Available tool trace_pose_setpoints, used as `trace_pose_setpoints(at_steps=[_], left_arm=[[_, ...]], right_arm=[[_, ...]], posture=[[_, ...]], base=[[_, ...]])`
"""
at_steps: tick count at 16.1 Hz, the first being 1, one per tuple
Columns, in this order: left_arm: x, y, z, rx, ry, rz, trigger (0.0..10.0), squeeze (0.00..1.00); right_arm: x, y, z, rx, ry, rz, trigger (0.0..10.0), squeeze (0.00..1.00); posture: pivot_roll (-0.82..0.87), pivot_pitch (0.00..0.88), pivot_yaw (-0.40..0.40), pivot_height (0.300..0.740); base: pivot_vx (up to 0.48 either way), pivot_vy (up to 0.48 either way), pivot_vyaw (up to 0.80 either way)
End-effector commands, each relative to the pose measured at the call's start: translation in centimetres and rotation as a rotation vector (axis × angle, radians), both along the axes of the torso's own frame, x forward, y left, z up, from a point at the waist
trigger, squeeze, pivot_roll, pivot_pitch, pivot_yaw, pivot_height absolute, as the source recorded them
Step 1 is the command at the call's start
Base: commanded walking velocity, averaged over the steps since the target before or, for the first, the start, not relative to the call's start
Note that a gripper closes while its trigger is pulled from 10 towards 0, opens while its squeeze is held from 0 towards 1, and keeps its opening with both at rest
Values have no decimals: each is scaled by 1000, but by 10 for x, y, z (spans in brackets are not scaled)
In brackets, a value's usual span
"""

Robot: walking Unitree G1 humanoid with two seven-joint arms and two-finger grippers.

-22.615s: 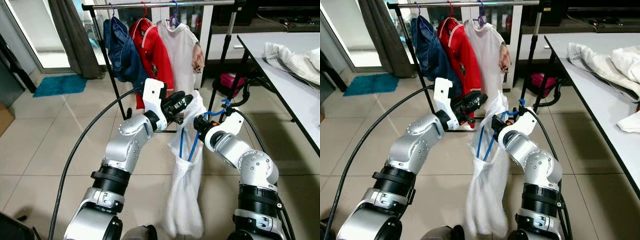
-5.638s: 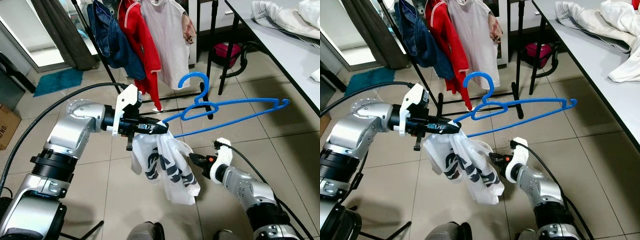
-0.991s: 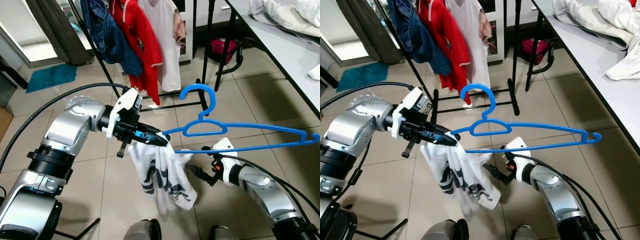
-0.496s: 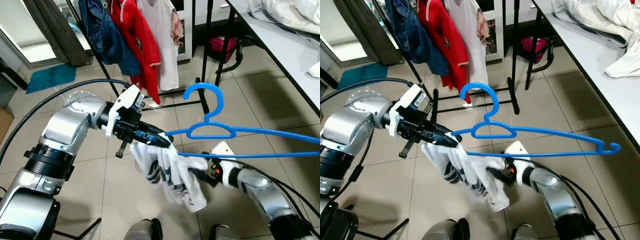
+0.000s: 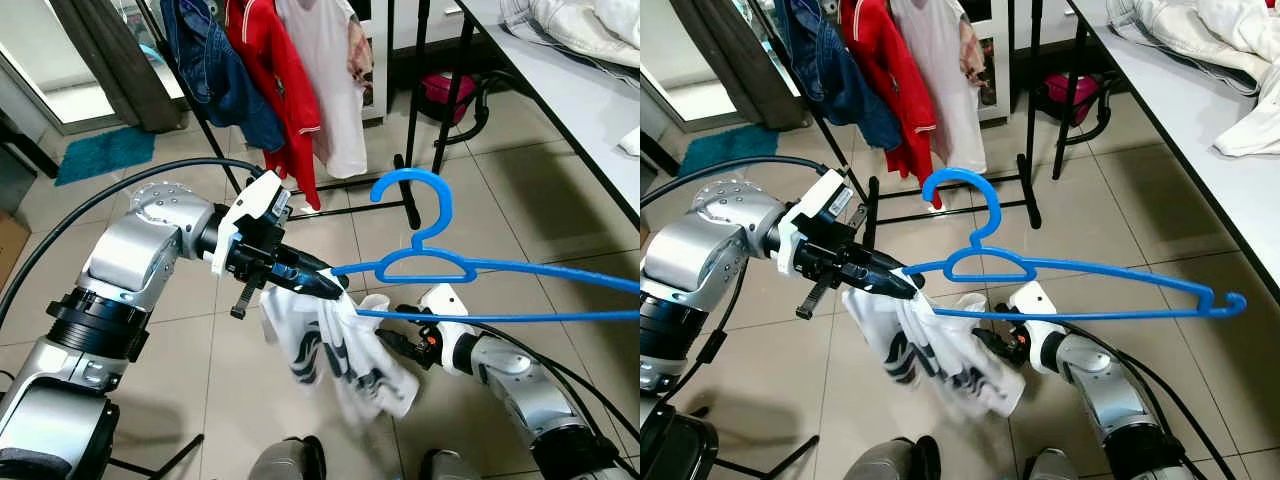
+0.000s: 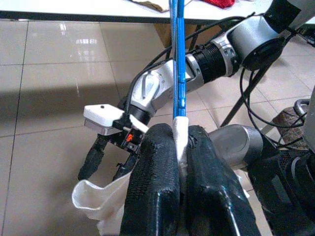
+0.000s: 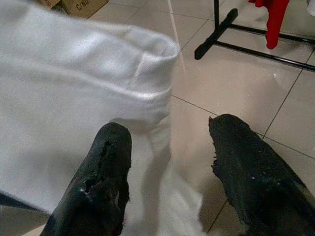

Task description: Hang hanger

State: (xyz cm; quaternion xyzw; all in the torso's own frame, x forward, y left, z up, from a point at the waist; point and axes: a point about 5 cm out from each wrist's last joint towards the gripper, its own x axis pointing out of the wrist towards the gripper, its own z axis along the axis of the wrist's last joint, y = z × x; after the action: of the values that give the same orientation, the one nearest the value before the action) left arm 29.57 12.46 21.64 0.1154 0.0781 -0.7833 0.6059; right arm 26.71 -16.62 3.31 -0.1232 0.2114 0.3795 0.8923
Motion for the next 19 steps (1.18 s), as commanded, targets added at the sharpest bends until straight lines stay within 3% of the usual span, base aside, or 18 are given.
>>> trace_pose_setpoints(at_steps=[1,13,19], left_arm=[[-2,3,4,5,-14,-3,0,0],[0,6,2,16,-17,13,0,0],[2,12,-1,-3,-22,72,0,0]], right_arm=[[1,4,2,31,-14,4,0,0],[-1,8,2,70,-9,28,0,0],[-2,2,3,81,-15,-6,0,0]], posture=[[95,162,210,740],[97,155,216,740],[62,107,208,740]], base=[[0,0,0],[0,0,0],[0,0,0]])
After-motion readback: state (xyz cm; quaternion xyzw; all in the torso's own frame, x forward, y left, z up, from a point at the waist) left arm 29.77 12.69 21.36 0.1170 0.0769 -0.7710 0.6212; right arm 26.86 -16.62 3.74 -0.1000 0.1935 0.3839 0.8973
